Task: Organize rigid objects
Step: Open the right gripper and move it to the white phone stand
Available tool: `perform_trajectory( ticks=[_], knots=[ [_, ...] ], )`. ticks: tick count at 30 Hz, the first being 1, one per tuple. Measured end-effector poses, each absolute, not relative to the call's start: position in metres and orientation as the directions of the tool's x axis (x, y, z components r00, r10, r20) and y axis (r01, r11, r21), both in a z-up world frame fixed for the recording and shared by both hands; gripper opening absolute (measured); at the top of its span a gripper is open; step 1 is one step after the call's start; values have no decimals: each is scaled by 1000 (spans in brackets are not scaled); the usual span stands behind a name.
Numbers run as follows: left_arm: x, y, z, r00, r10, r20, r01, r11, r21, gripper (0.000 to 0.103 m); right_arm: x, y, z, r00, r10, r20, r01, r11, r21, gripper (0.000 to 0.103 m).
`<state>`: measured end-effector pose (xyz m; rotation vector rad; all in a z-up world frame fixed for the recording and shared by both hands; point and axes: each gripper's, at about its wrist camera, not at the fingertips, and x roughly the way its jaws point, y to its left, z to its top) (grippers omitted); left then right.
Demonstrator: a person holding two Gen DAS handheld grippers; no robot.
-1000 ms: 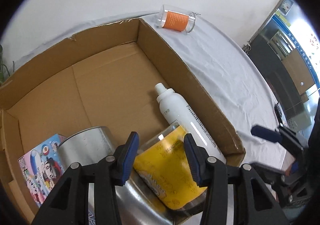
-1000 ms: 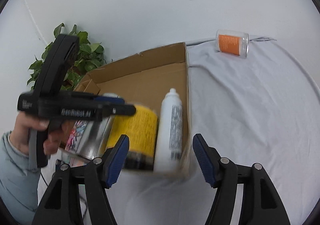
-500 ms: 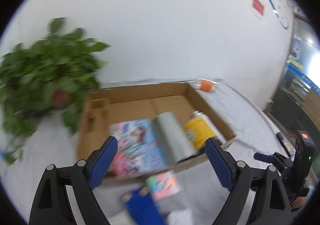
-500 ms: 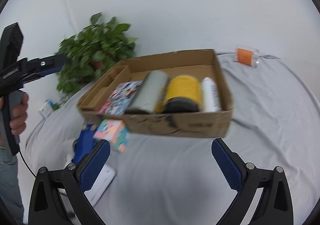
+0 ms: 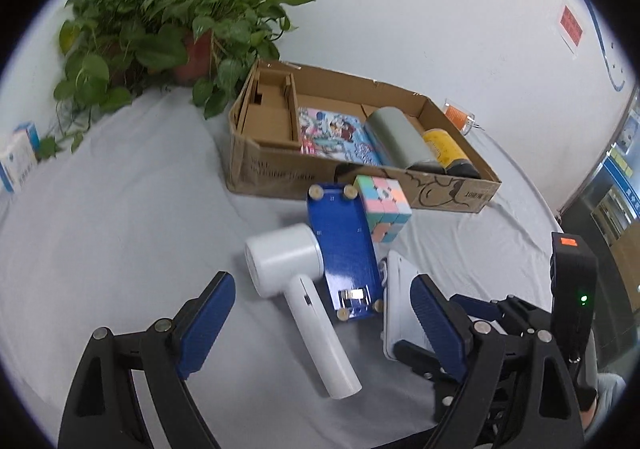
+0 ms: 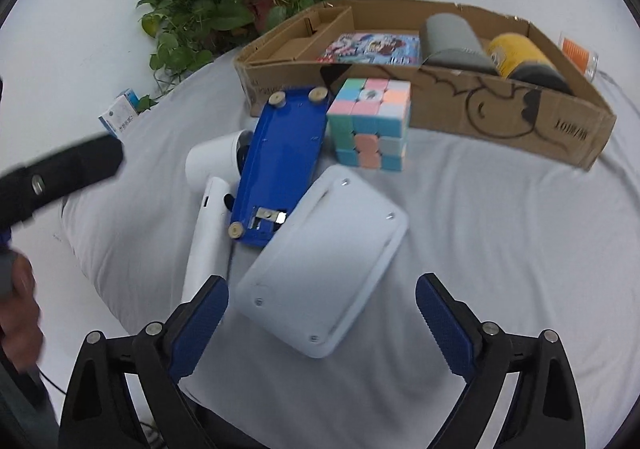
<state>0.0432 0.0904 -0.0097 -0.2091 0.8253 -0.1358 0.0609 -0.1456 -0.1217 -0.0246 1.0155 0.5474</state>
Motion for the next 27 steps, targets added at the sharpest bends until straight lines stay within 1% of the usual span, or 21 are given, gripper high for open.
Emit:
perform_trajectory(
  ticks=[3, 4, 5, 6, 8, 9, 11, 12, 14, 15, 17, 20, 21, 22, 23, 25, 27],
  knots=[
    [43, 88, -29, 646, -251, -721, 40, 954, -296, 88, 56, -135, -125, 444, 391, -806, -429, 883, 192, 94],
    [45, 87, -35, 634, -279, -721, 45, 945, -325, 88, 53, -131, -128, 461, 372, -805, -424, 890, 168, 91],
    [45, 87, -38, 626, -305, -718, 49, 934, -355, 88, 54, -129, -132, 468, 359, -807, -416, 896, 157, 83],
    [46, 86, -40, 622, -326, -712, 55, 925, -376, 88, 53, -129, -137, 457, 370, -809, -415, 893, 175, 78],
    [49, 84, -43, 607, -382, -697, 88, 904, -419, 86, 53, -136, -139, 461, 377, -804, -395, 898, 194, 72],
    [52, 82, -44, 593, -412, -692, 106, 892, -440, 84, 52, -141, -140, 469, 380, -797, -392, 899, 198, 71],
    [58, 78, -47, 558, -472, -683, 130, 862, -490, 82, 56, -152, -142, 460, 420, -782, -388, 888, 249, 69],
    [62, 75, -50, 532, -505, -679, 140, 844, -518, 79, 61, -160, -144, 445, 451, -774, -379, 877, 294, 68],
    [67, 63, -54, 492, -556, -671, 166, 816, -554, 79, 65, -180, -149, 395, 539, -744, -354, 837, 418, 64],
    [68, 56, -55, 475, -575, -666, 186, 805, -563, 78, 67, -190, -152, 372, 581, -724, -340, 811, 476, 64],
    [72, 42, -60, 440, -596, -672, 205, 795, -571, 73, 72, -208, -160, 341, 656, -673, -313, 755, 577, 62],
    [81, 24, -72, 369, -612, -700, 193, 787, -586, 63, 78, -231, -172, 293, 753, -589, -258, 656, 710, 61],
    [84, 17, -75, 355, -616, -703, 197, 785, -588, 58, 80, -236, -175, 277, 777, -566, -249, 626, 739, 60],
    [85, 12, -77, 340, -634, -695, 202, 771, -604, 57, 81, -241, -177, 268, 787, -556, -249, 614, 749, 60],
    [88, 6, -78, 321, -655, -684, 209, 754, -623, 57, 82, -245, -175, 277, 776, -567, -257, 628, 734, 62],
    [89, -8, -77, 316, -649, -692, 229, 760, -608, 57, 78, -253, -166, 330, 720, -610, -281, 692, 665, 63],
    [91, -22, -76, 284, -694, -662, 258, 720, -644, 57, 77, -264, -157, 385, 668, -637, -292, 743, 602, 68]
  ],
)
